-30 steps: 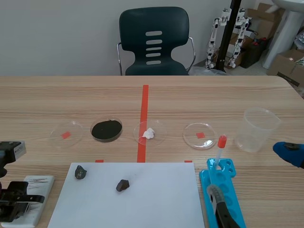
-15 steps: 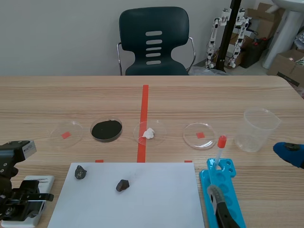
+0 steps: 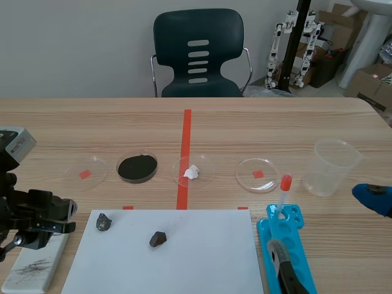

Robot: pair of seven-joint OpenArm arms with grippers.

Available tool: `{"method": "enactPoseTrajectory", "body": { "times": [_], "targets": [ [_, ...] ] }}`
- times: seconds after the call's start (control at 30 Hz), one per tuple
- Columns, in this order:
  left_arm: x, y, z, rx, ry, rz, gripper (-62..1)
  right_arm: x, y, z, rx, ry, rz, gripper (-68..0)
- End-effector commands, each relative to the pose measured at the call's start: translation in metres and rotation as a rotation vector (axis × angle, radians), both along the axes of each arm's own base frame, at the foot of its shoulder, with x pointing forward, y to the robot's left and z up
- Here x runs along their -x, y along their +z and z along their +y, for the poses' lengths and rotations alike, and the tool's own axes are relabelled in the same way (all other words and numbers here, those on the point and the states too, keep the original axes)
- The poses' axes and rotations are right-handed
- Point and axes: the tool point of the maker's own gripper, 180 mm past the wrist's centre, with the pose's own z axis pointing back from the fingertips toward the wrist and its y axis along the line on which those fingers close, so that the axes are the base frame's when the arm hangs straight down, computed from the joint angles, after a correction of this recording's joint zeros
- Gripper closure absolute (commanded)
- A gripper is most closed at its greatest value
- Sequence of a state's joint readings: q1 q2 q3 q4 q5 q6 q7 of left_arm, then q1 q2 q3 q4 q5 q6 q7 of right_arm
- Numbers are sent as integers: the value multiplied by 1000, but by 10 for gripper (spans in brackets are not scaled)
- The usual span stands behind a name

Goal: Rub the mineral on the streak plate below the first streak

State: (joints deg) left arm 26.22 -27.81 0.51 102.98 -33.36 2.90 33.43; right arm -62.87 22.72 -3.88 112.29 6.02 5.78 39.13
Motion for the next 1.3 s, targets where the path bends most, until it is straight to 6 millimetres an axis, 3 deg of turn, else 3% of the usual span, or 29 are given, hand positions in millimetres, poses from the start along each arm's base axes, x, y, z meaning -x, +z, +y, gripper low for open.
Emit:
{"method": "enactPoseTrajectory", "body": {
  "times": [0.0,0.17,0.67,0.87,1.27],
  "targets": [
    [0,10,-6,16,-11,-54,-91,-1,6,1,-13,7,-19,-655],
    [9,40,-24,49,-44,-191,-91,-1,6,1,-13,7,-19,-655],
    [62,89,-73,81,-293,-460,-91,-1,6,1,-13,7,-19,-655],
    [78,85,-80,67,-359,-455,-91,-1,6,1,-13,7,-19,-655],
    [78,85,-80,66,-359,-452,-91,-1,6,1,-13,7,-19,-655]
  ]
}}
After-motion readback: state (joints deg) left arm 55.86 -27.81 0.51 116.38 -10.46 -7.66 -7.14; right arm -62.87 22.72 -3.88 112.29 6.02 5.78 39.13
